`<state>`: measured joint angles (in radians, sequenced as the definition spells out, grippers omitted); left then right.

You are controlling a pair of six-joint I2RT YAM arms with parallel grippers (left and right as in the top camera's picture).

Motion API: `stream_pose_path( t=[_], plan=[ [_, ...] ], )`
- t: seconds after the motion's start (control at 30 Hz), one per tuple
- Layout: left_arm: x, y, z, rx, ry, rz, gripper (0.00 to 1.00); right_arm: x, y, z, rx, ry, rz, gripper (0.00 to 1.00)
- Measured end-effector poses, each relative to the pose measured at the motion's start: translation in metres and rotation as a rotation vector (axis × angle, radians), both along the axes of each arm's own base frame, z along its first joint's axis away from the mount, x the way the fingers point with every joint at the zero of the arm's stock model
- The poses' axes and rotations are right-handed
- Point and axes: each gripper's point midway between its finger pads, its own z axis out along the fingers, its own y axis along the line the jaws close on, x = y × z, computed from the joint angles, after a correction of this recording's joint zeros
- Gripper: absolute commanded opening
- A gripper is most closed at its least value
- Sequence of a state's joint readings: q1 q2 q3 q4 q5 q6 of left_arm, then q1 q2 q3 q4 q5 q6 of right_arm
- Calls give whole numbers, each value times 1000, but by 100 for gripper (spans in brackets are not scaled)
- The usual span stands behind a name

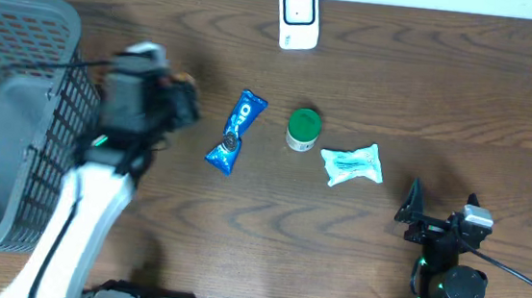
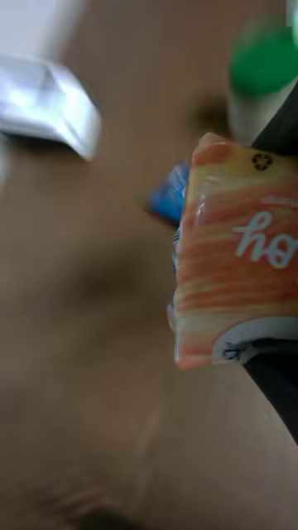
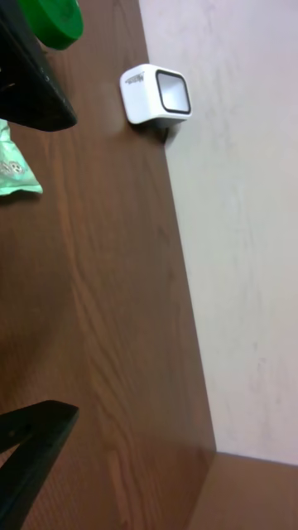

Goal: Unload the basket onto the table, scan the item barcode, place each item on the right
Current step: 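Carry the Kleenex pack out and place it left of the Oreo pack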

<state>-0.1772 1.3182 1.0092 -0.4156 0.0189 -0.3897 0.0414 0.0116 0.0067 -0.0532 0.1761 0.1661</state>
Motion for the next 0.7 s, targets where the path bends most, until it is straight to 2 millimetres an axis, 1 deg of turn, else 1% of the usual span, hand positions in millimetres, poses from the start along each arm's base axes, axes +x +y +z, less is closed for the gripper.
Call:
stream_pose_path(
  t=[0.03, 0.07, 0.1, 0.17, 0.2, 0.23, 0.27, 0.3, 0.33, 0.4, 0.5, 0.53, 0.57, 0.6, 0.63, 0.67, 0.7],
  plan=[
    [3, -2, -24, 39, 61, 7, 57, 0, 0, 0, 0, 0, 0, 99],
    [4, -3, -39, 60, 99, 14, 57, 0, 0, 0, 0, 0, 0, 99],
    [6, -2, -60, 80, 151, 34, 57, 0, 0, 0, 0, 0, 0, 99],
    [8, 2, -94, 104, 230, 76, 57, 0, 0, 0, 0, 1, 0, 99],
    [9, 4, -108, 110, 261, 98, 60, 0, 0, 0, 0, 0, 0, 99],
    [9, 5, -125, 115, 295, 112, 67, 0, 0, 0, 0, 0, 0, 99],
    [9, 5, -136, 114, 318, 120, 73, 0, 0, 0, 0, 0, 0, 99],
    [8, 5, -148, 114, 344, 127, 91, 0, 0, 0, 0, 0, 0, 99],
    [6, 5, -155, 112, 362, 133, 98, 0, 0, 0, 0, 0, 0, 99],
    [4, 4, -161, 105, 381, 140, 98, 0, 0, 0, 0, 0, 0, 99],
    [4, 4, -154, 98, 368, 144, 98, 0, 0, 0, 0, 0, 0, 99],
    [3, 4, -147, 95, 360, 144, 95, 0, 0, 0, 0, 0, 0, 99],
    [2, 4, -139, 93, 345, 141, 70, 0, 0, 0, 0, 0, 0, 99],
    [5, 4, -125, 85, 309, 138, 38, 0, 0, 0, 0, 0, 0, 99],
    [7, 3, -112, 77, 275, 138, 21, 0, 0, 0, 0, 0, 0, 99],
    [10, 3, -95, 66, 228, 137, 12, 0, 0, 0, 0, 0, 0, 99],
    [13, 2, -76, 51, 178, 138, 8, 0, 0, 0, 0, 0, 0, 99]
  ],
)
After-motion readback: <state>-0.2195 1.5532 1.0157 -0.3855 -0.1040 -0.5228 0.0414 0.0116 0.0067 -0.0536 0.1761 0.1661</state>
